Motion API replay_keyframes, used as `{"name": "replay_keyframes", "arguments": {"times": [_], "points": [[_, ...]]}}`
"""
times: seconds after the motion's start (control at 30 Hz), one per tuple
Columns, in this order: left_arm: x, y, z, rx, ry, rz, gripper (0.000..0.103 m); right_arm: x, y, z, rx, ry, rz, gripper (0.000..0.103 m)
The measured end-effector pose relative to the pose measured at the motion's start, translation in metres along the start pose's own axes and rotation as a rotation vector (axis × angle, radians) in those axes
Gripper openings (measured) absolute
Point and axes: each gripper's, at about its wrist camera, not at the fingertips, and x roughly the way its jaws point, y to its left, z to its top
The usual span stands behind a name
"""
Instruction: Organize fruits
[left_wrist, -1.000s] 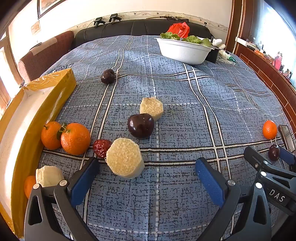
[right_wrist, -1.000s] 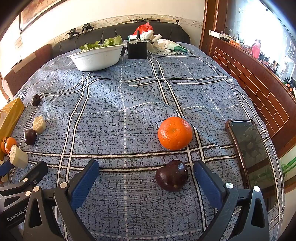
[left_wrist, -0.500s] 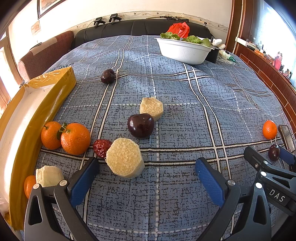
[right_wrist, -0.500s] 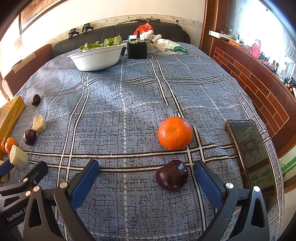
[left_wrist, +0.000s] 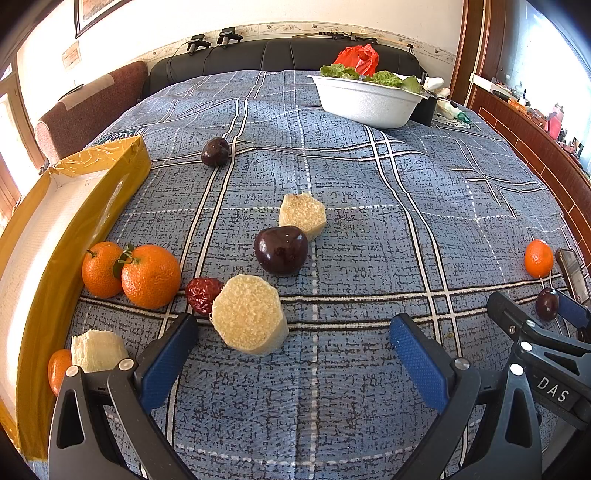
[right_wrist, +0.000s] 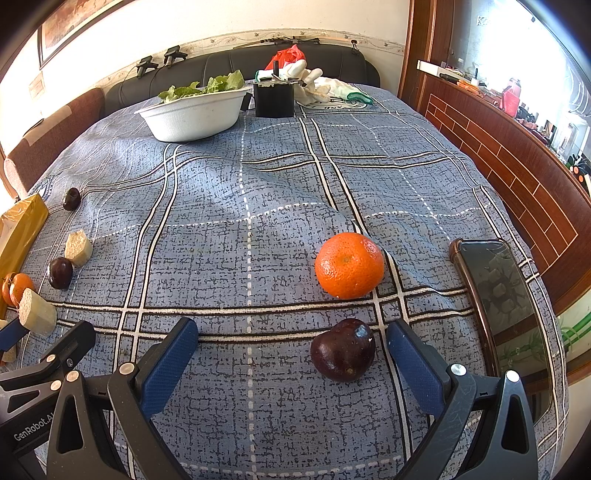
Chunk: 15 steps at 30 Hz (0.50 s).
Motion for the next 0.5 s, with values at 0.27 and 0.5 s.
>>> {"name": "replay_keyframes", "arguments": {"times": [0.27, 0.5], "points": [[0.0017, -0.0015, 0.0008, -0.008, 0.000, 0.006, 0.103, 0.0003, 0.0000, -0.0001, 0.000, 0.000, 0.000, 0.103], [0.0019, -0.0030, 0.0025, -0.022, 0.032, 0.015, 0.103, 0.0005, 0.0003, -0.0002, 0.001, 0.000, 0.000, 0.103]]}}
